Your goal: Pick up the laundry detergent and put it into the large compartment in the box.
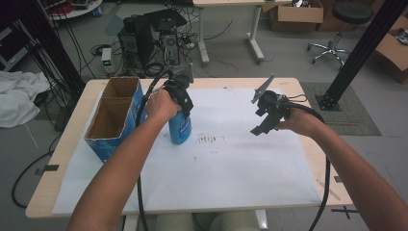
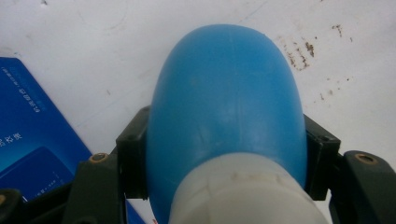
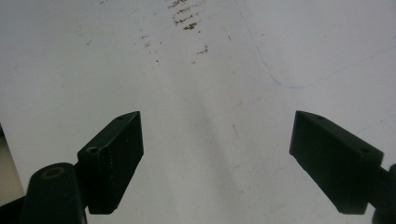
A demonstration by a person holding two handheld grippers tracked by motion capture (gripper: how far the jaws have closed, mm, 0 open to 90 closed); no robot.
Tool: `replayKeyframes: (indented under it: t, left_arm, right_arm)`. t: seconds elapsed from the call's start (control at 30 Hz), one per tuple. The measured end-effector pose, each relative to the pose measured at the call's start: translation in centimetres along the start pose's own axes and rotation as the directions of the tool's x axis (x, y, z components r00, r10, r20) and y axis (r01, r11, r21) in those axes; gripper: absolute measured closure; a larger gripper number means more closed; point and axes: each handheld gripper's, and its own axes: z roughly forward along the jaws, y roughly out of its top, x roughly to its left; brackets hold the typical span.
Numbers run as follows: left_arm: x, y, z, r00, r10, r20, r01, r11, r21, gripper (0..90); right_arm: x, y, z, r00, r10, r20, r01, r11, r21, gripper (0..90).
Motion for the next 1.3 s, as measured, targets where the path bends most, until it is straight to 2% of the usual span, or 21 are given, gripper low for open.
replayKeyframes:
  t: [0.73,0.9,0.93,1.03,1.07,1.17,1.2,1.3]
  left_arm:
    - [-0.1,0.0,-0.4,0.9999,0.012,0.001,-0.012,0.9998,-0.012,37.8]
    - [0.1,-0.3,-1.9,0.9996,0.003,0.026,-0.002,0.9990,-0.044,37.9]
    - [0.3,-0.5,-2.8,0.9990,-0.012,0.042,0.014,0.9987,-0.049,37.8]
    - [0.4,-0.7,-3.6,0.9991,-0.010,0.042,0.013,0.9972,-0.073,37.9]
    - [0.5,-0.9,-4.7,0.9989,-0.024,0.039,0.028,0.9954,-0.091,37.9]
    - [0.6,-1.1,-5.6,0.9991,-0.025,0.034,0.028,0.9947,-0.099,37.9]
    - [0.8,-1.3,-6.7,0.9991,-0.030,0.031,0.034,0.9931,-0.112,37.9]
    - [1.0,-1.8,-8.0,0.9988,-0.035,0.036,0.039,0.9919,-0.121,37.9]
  right_arm:
    - [0.0,0.0,0.0,1.0000,-0.003,-0.002,0.003,1.000,0.003,17.6]
    - [0.0,0.0,0.0,1.0000,-0.005,0.000,0.005,1.000,0.003,17.5]
    - [0.1,0.0,0.0,1.0000,-0.004,-0.001,0.004,1.000,0.005,17.5]
    - [0.3,0.0,-0.1,1.0000,-0.008,0.000,0.008,1.000,0.004,17.6]
    - [0.3,0.0,-0.2,1.0000,-0.006,-0.001,0.006,1.000,0.003,17.6]
    - [0.4,-0.1,-0.3,1.0000,-0.006,0.001,0.006,1.000,0.001,17.6]
    - [0.4,-0.1,-0.3,1.0000,-0.008,0.004,0.008,1.000,0.001,17.5]
    - [0.5,0.1,-0.2,0.9999,-0.012,0.005,0.012,1.000,-0.001,17.4]
